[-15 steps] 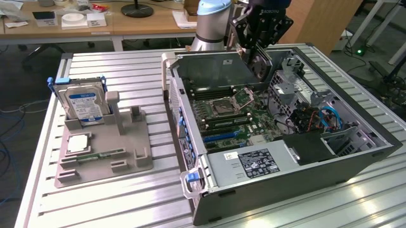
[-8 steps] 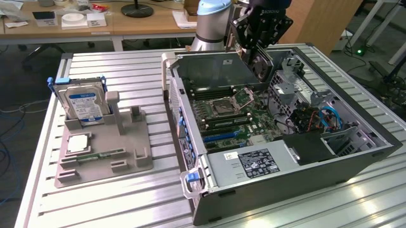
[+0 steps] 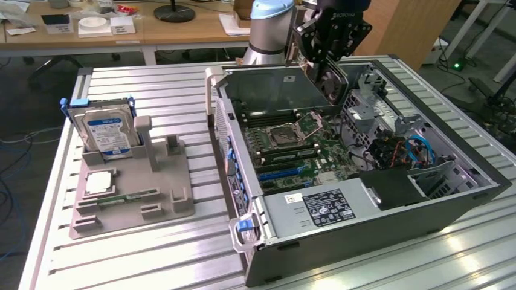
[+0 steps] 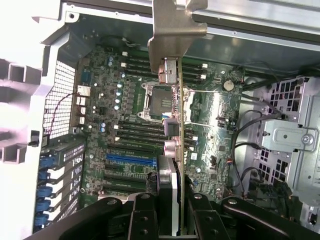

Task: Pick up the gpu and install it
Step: 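Insert the gpu into the slot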

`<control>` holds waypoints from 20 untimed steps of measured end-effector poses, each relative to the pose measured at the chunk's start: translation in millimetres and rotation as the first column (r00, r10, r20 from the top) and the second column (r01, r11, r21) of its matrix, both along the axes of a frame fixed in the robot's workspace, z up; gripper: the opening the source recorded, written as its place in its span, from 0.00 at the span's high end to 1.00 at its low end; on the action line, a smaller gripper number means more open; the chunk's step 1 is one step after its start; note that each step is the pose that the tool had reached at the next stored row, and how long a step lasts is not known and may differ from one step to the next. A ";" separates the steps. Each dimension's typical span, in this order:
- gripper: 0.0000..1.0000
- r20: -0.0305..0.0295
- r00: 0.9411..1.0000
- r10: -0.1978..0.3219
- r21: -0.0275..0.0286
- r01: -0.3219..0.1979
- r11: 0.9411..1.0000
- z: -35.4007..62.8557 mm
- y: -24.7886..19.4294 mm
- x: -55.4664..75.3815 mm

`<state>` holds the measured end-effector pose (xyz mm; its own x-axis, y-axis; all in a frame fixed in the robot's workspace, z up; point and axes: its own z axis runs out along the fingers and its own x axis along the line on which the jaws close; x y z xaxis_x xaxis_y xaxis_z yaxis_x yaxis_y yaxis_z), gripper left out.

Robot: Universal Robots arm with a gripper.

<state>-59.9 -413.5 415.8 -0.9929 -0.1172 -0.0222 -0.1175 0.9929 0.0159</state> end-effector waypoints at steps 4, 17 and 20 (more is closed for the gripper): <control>0.72 0.000 1.000 0.014 0.000 -0.014 1.000 0.0 -0.1 0.0; 0.72 0.000 0.998 0.060 0.000 -0.060 0.998 0.0 -0.1 0.0; 0.72 0.000 0.998 0.070 0.000 -0.070 0.998 0.0 -0.1 0.0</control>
<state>-59.9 -413.7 415.8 -0.9822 -0.1863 -0.0222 -0.1866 0.9823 0.0159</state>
